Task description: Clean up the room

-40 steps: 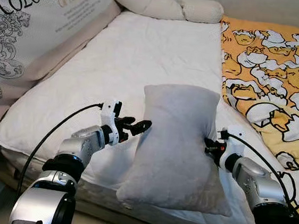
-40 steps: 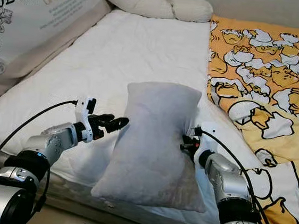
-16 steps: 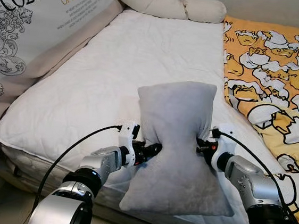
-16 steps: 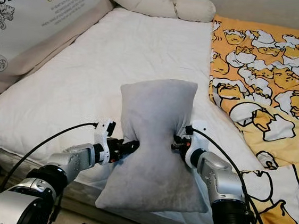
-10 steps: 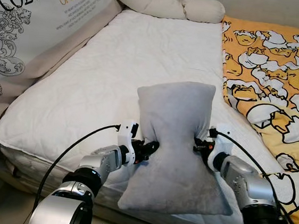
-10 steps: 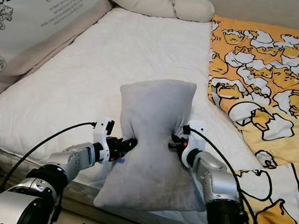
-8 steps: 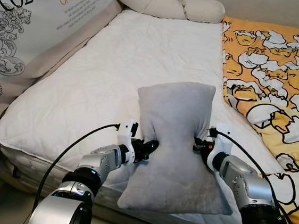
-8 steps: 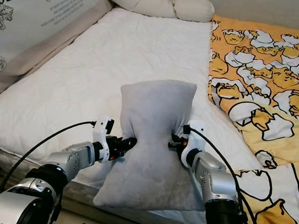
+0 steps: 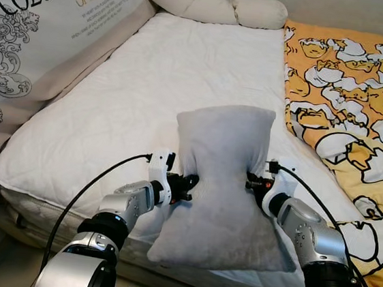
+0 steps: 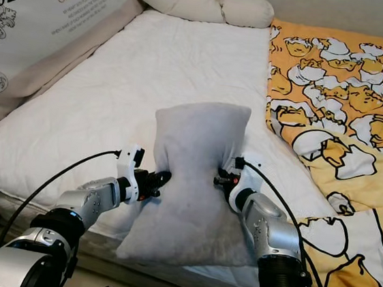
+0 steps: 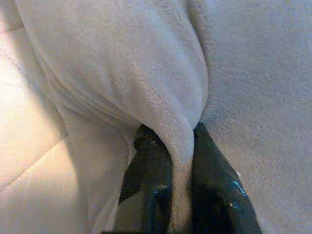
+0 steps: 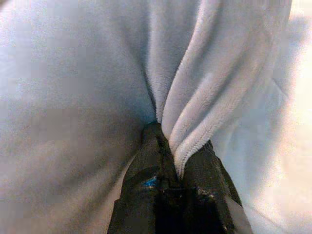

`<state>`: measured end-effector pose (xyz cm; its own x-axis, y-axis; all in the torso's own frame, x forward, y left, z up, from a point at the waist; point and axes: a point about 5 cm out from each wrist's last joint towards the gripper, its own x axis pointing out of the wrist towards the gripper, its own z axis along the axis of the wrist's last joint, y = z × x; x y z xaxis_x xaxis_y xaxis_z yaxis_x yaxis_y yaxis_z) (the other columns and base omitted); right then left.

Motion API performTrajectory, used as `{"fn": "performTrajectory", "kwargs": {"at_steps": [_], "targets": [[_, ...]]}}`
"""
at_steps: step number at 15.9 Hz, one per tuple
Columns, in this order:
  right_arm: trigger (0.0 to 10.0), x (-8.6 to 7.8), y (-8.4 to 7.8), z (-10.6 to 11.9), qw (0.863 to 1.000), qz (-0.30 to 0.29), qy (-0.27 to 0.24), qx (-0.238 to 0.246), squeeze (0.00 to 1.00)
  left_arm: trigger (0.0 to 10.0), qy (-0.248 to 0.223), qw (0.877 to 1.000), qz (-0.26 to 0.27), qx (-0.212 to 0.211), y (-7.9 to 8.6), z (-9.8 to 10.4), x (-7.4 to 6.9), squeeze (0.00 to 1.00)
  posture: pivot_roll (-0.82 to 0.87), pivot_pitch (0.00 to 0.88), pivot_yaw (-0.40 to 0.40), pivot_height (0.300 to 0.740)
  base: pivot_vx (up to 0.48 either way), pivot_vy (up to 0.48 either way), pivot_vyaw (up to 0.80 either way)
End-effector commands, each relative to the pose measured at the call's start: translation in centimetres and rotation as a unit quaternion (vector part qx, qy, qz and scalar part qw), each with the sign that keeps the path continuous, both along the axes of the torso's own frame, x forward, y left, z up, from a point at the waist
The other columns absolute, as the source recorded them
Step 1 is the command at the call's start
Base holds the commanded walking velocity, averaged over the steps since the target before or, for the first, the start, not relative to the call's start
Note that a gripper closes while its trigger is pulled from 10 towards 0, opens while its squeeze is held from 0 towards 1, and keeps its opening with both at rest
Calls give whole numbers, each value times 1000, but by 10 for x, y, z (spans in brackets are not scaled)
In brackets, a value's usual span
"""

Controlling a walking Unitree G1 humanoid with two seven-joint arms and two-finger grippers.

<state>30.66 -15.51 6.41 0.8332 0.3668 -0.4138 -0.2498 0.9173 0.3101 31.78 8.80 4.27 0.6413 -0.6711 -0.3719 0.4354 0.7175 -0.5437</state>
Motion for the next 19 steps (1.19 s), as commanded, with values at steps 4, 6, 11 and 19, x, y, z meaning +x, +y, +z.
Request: {"fn": "performTrajectory", "kwargs": {"at_steps": [4, 6, 11, 19], "targets": [[0, 2, 22, 10, 997, 53, -40, -27, 0, 0, -77, 996, -36, 28, -8, 25, 2, 0, -13, 0, 60, 740, 0, 0, 0], [0, 3, 23, 20, 997, 46, -64, -12, 0, 0, -107, 994, -16, 34, -3, 40, 4, 0, -18, 0, 63, 740, 0, 0, 0], [0, -8, 31, 48, 991, 22, -127, 43, 0, 0, -161, 985, 49, 35, 10, 77, -3, 0, -42, 0, 81, 740, 0, 0, 0], [1451, -16, 22, 57, 987, -10, -156, -23, 0, 9804, -198, 957, 121, 175, 44, 86, -29, 0, -14, 0, 52, 740, 0, 0, 0]]}}
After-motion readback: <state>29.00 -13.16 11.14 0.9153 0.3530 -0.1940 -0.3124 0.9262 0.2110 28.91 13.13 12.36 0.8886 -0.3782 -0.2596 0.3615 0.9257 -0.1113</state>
